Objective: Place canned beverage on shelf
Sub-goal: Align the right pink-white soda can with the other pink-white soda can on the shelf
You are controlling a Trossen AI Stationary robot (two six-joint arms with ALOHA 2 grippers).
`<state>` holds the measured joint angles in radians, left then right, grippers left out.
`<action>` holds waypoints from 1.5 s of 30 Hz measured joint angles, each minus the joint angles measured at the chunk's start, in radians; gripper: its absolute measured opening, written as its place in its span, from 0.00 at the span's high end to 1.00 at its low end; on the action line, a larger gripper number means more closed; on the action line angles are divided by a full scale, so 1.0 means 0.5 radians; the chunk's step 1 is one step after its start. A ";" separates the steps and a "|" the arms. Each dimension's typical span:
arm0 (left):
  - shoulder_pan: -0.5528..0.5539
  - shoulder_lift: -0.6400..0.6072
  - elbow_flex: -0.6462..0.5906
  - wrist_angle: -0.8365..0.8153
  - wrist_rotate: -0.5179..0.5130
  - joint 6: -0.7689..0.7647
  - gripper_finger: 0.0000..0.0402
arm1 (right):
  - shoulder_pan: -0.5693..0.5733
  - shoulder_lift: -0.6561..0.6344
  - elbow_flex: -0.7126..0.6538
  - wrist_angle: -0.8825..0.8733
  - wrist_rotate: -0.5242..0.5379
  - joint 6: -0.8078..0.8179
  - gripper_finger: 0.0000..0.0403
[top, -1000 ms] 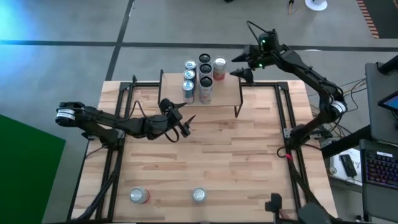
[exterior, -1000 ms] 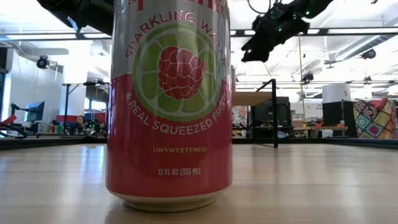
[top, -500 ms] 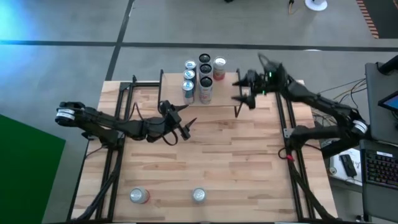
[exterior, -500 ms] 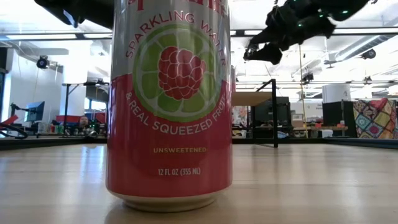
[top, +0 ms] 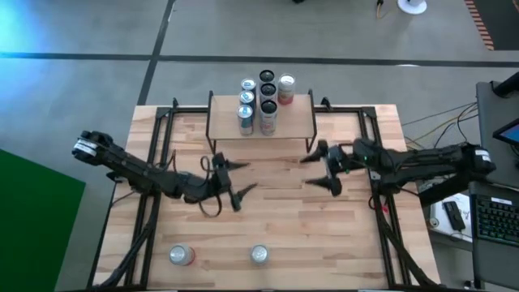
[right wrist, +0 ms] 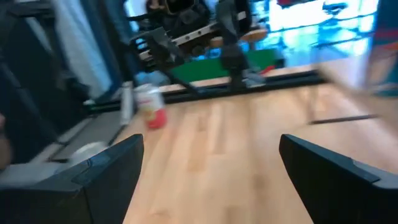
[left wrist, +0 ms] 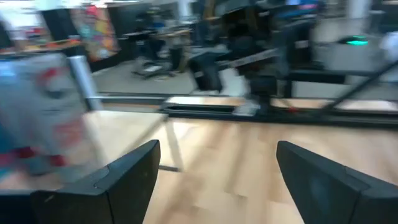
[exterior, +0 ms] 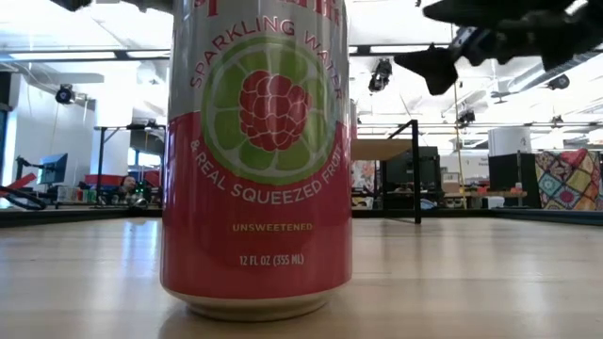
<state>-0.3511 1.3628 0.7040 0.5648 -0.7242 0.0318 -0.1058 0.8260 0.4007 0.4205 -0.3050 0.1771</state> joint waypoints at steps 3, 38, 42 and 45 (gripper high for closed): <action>-0.162 0.053 -0.002 -0.008 0.005 -0.041 0.23 | 0.223 0.102 -0.098 0.216 0.122 0.044 0.10; -1.080 1.017 0.670 -0.521 -0.614 -0.730 0.23 | 1.176 2.353 0.917 1.337 0.566 -0.134 0.10; -1.033 1.125 0.732 -0.539 -0.645 -0.730 0.23 | 1.176 2.423 1.016 1.332 0.565 -0.133 0.10; -1.002 1.155 0.757 -0.562 -0.634 -0.730 0.23 | 1.173 2.464 1.076 1.323 0.573 -0.121 0.10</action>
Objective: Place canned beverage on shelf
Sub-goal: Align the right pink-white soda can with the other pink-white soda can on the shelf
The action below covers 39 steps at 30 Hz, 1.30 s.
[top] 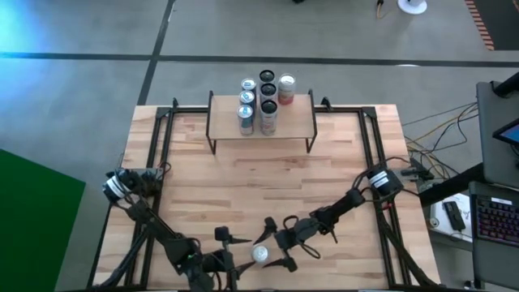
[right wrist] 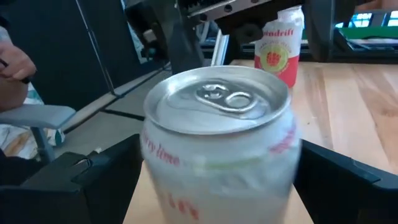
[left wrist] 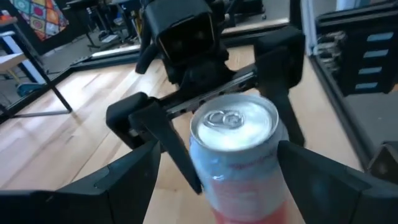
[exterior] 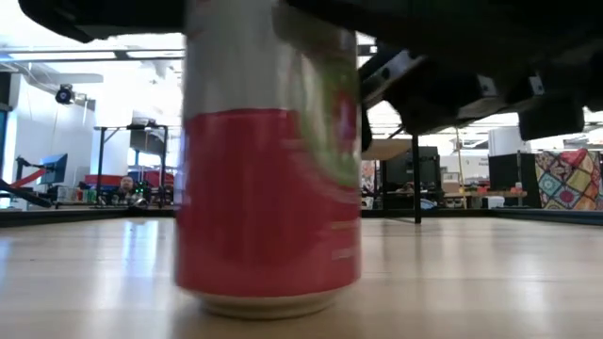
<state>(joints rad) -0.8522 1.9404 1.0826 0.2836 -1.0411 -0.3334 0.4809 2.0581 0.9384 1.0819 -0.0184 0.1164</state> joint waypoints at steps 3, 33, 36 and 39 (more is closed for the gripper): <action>0.015 0.005 0.005 -0.045 0.008 0.004 0.23 | -0.003 0.003 0.018 -0.045 -0.010 0.030 0.10; 0.024 -0.077 0.004 -0.188 -0.153 -0.056 0.23 | 0.031 -0.083 -0.028 -0.280 0.856 0.153 0.16; 0.031 -0.077 0.003 -0.196 -0.173 -0.057 0.23 | 0.045 -0.133 -0.028 -0.339 0.806 0.080 0.15; 0.040 -0.074 0.003 -0.201 -0.205 -0.091 0.23 | 0.045 -0.205 -0.033 -0.447 0.751 0.045 0.14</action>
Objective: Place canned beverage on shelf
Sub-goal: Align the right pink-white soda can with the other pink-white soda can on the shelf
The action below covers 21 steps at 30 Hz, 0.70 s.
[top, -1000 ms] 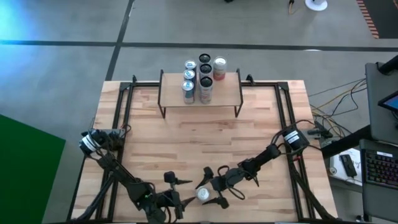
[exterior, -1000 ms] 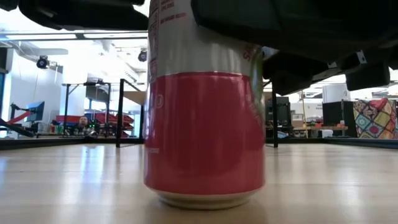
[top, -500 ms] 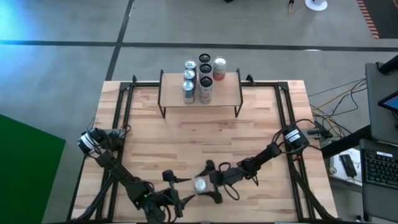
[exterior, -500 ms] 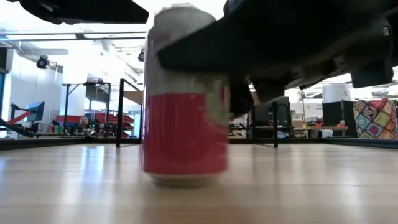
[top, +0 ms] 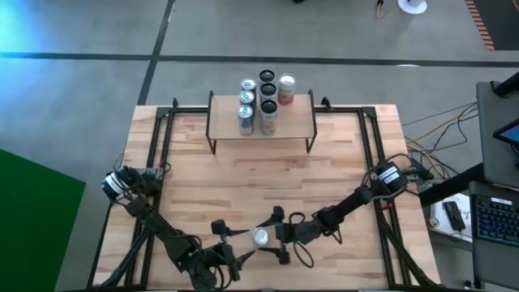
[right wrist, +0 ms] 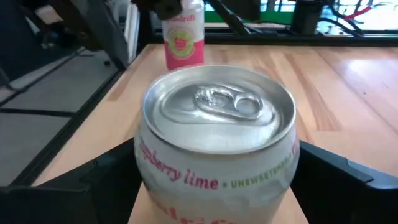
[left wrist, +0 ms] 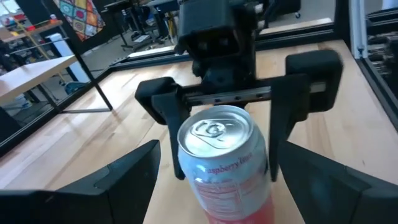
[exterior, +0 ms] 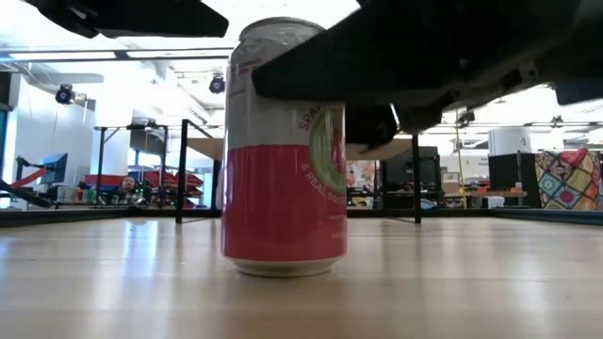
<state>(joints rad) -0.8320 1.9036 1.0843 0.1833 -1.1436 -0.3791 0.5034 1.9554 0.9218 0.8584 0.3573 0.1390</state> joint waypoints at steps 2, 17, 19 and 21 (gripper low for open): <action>0.012 0.004 -0.001 -0.003 -0.006 -0.010 0.23 | -0.008 -0.054 -0.002 -0.074 -0.051 0.004 0.14; 0.086 0.018 -0.015 -0.027 0.060 -0.084 0.23 | -0.028 -0.191 -0.017 -0.400 -0.364 0.105 0.15; 0.092 0.018 -0.015 -0.027 0.061 -0.085 0.23 | -0.027 -0.191 -0.017 -0.397 -0.384 0.129 0.15; 0.103 0.018 -0.015 -0.026 0.060 -0.085 0.23 | -0.027 -0.191 -0.017 -0.393 -0.394 0.141 0.15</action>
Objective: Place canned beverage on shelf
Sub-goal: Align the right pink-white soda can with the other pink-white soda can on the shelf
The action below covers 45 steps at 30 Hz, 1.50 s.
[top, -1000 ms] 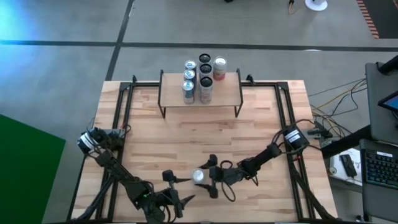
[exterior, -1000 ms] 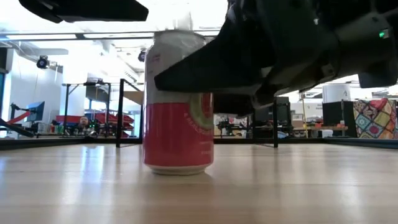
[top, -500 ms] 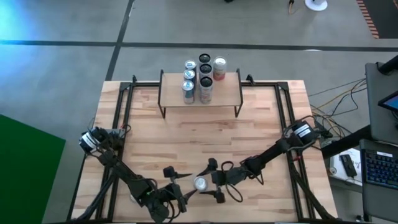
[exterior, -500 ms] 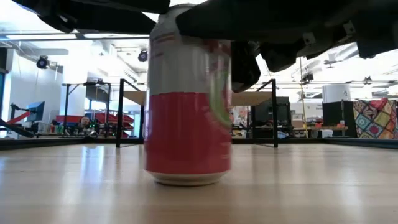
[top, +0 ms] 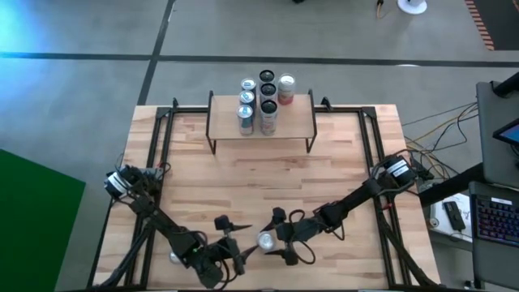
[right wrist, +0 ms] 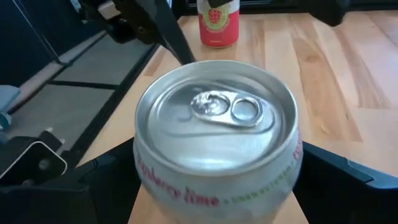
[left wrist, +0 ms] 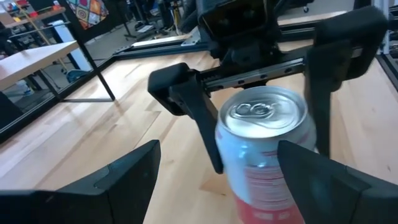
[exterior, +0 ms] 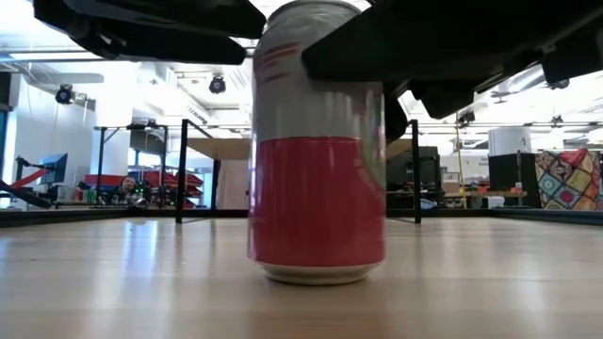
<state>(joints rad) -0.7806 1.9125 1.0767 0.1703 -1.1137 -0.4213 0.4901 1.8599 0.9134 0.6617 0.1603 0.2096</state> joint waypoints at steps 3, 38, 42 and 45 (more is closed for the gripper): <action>0.015 0.000 0.000 -0.007 -0.009 0.001 0.23 | 0.003 0.000 0.000 0.015 -0.014 0.068 0.15; 0.000 -0.014 0.004 -0.072 0.224 -0.052 0.23 | -0.013 -0.727 -0.317 -0.801 0.244 0.032 0.18; 0.000 0.000 0.005 -0.064 0.241 -0.056 0.23 | -0.012 -0.598 -0.449 -0.399 0.266 0.141 0.19; 0.010 0.000 0.008 -0.026 0.245 -0.059 0.23 | -0.012 -0.474 -0.459 -0.244 0.335 0.157 0.19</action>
<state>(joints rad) -0.7758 1.9125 1.0805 0.1572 -0.9913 -0.4507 0.4839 1.6230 0.6842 0.5394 0.3279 0.2882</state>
